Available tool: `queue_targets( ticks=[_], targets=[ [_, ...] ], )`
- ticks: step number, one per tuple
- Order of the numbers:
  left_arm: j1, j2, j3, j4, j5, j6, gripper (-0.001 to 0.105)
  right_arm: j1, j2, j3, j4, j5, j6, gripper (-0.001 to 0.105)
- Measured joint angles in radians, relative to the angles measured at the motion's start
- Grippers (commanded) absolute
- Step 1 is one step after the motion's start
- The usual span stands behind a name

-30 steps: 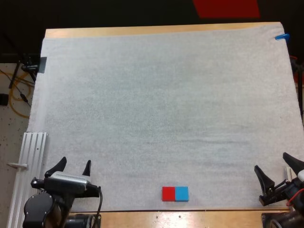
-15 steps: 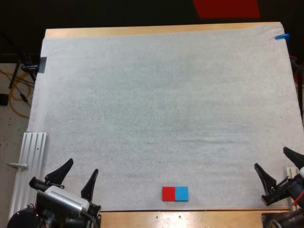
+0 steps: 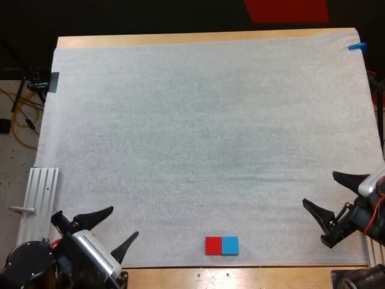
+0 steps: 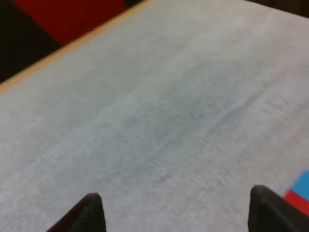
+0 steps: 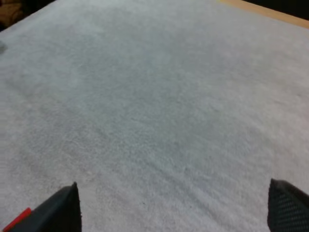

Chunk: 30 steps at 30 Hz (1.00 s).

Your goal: Stack red cube on blue cube

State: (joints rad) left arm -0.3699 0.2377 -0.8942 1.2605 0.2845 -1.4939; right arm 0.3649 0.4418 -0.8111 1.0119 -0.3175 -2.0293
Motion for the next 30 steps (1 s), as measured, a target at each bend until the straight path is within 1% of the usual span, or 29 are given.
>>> queue_targets(
  ticks=[4, 8, 10, 12, 17, 22, 25, 27, 30],
  targets=[
    [-0.054, 0.007, -0.015, 0.053, 0.012, 0.012, 0.062, 0.000, 0.056, -0.047, 0.000, -0.007, -0.050, 0.076],
    [-0.109, 0.006, -0.018, 0.118, 0.087, 0.019, 0.062, 0.004, 0.112, -0.094, 0.000, -0.007, -0.084, 0.076],
    [-0.133, 0.006, -0.017, 0.140, 0.107, 0.024, 0.062, 0.017, 0.137, -0.110, 0.000, -0.008, -0.089, 0.076],
    [-0.166, 0.006, -0.017, 0.155, 0.120, 0.031, 0.062, 0.053, 0.169, -0.123, 0.000, -0.008, -0.112, 0.076],
    [-0.228, 0.006, -0.017, 0.176, 0.125, 0.054, 0.062, 0.137, 0.232, -0.130, -0.016, -0.008, -0.121, 0.076],
    [-0.234, 0.006, -0.017, 0.175, 0.125, 0.056, 0.062, 0.216, 0.287, -0.130, -0.061, 0.014, -0.123, 0.076],
    [-0.234, 0.006, -0.017, 0.175, 0.125, 0.056, 0.062, 0.278, 0.307, -0.130, -0.090, 0.047, -0.150, 0.076],
    [-0.234, 0.006, -0.017, 0.175, 0.125, 0.056, 0.062, 0.329, 0.325, -0.130, -0.104, 0.097, -0.201, 0.076],
    [-0.234, 0.006, -0.017, 0.175, 0.125, 0.056, 0.062, 0.406, 0.360, -0.130, -0.113, 0.142, -0.218, 0.076]
  ],
)
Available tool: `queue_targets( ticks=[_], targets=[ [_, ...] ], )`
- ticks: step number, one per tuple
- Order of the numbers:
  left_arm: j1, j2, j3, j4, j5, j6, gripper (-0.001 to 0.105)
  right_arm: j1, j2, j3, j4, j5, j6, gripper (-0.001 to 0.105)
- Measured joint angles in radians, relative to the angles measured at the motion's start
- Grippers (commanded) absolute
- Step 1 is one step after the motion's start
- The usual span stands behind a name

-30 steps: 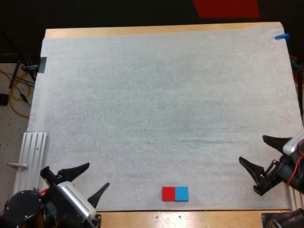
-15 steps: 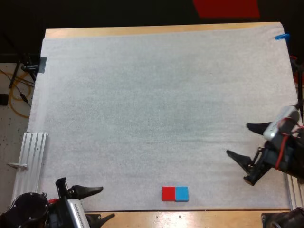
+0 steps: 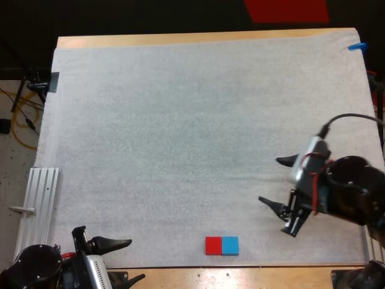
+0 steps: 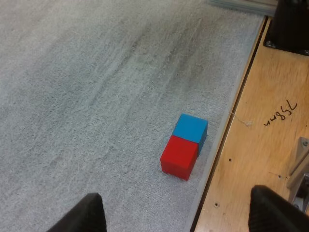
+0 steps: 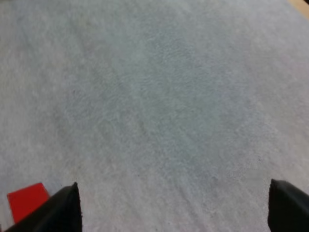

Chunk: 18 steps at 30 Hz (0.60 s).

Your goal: Stack red cube on blue cube

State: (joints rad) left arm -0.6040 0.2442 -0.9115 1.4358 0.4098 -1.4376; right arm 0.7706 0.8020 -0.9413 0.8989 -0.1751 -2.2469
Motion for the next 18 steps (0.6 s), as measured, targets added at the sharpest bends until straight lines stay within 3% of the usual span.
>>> queue_targets(
  ticks=[9, 18],
  targets=[
    [0.000, 0.000, 0.000, 0.000, 0.000, 0.000, 0.062, 0.196, 0.171, 0.000, -0.008, 0.067, -0.007, 0.076],
    [0.000, 0.000, 0.000, 0.000, 0.000, 0.000, 0.062, 0.301, 0.308, 0.000, -0.101, 0.067, -0.007, 0.076]
  ],
)
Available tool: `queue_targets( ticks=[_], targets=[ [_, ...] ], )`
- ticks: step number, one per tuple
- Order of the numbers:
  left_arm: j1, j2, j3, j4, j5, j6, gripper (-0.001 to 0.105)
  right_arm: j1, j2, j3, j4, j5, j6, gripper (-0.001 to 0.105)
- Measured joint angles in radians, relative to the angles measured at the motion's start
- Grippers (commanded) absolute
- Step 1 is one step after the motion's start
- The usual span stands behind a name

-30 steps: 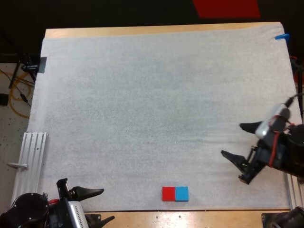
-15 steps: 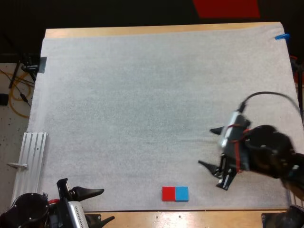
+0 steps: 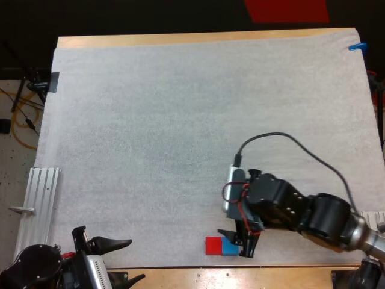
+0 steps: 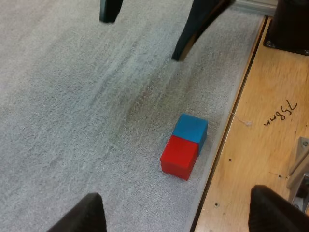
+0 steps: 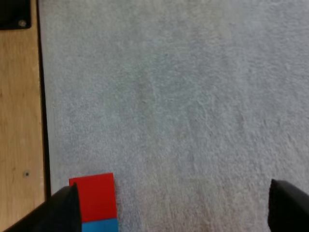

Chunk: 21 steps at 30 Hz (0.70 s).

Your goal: Stack red cube on blue cube

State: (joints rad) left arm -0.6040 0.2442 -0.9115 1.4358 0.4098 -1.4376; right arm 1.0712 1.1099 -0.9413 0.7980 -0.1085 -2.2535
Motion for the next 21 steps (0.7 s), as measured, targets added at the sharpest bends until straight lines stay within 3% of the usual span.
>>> queue_targets(
  ticks=[12, 21],
  targets=[
    [0.000, 0.000, 0.000, 0.000, 0.000, 0.000, 0.062, 0.151, 0.188, -0.003, -0.016, 0.043, -0.009, 0.076],
    [0.000, 0.000, 0.000, 0.000, 0.000, 0.000, 0.062, 0.178, 0.332, -0.062, 0.014, 0.045, -0.009, 0.076]
  ],
)
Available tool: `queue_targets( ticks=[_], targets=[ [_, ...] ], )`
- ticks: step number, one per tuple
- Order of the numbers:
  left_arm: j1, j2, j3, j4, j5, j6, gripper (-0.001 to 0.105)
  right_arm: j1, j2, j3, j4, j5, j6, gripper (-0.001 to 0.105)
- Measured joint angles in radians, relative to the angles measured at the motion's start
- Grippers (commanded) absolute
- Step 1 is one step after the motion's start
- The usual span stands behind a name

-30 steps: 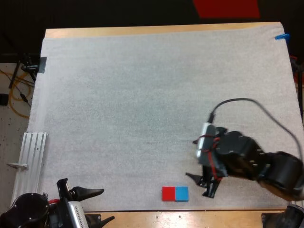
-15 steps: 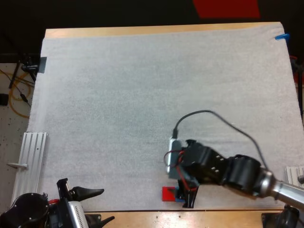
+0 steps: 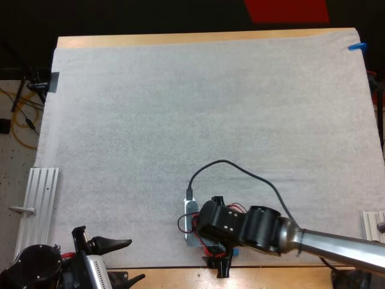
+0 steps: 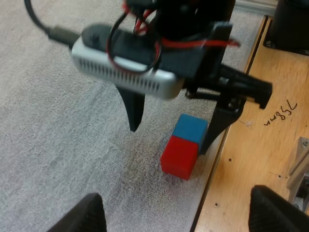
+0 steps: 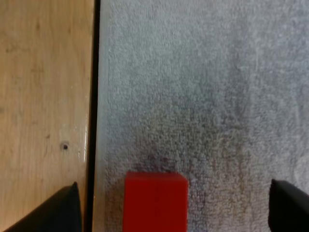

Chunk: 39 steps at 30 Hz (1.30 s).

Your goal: Stack red cube on blue cube

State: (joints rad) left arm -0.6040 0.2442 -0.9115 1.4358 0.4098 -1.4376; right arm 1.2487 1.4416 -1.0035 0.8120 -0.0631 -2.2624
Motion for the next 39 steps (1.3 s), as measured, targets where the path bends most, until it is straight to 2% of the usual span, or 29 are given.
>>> queue_targets(
  ticks=[22, 25, 30, 32, 39],
  targets=[
    [0.000, 0.000, 0.000, 0.000, 0.000, 0.000, 0.062, 0.000, 0.209, -0.004, -0.021, 0.049, 0.010, 0.075],
    [0.000, 0.000, 0.000, 0.000, 0.000, 0.000, 0.062, 0.000, 0.222, -0.004, -0.020, 0.063, 0.010, 0.070],
    [0.000, 0.000, 0.000, 0.000, 0.000, 0.000, 0.062, 0.000, 0.223, -0.004, -0.020, 0.063, 0.010, 0.045],
    [0.000, 0.000, 0.000, 0.000, 0.000, 0.000, 0.062, 0.000, 0.223, -0.004, -0.020, 0.063, 0.010, 0.040],
    [0.000, 0.000, 0.000, 0.000, 0.000, 0.000, 0.062, 0.000, 0.223, -0.016, -0.004, 0.063, 0.018, 0.037]
  ],
)
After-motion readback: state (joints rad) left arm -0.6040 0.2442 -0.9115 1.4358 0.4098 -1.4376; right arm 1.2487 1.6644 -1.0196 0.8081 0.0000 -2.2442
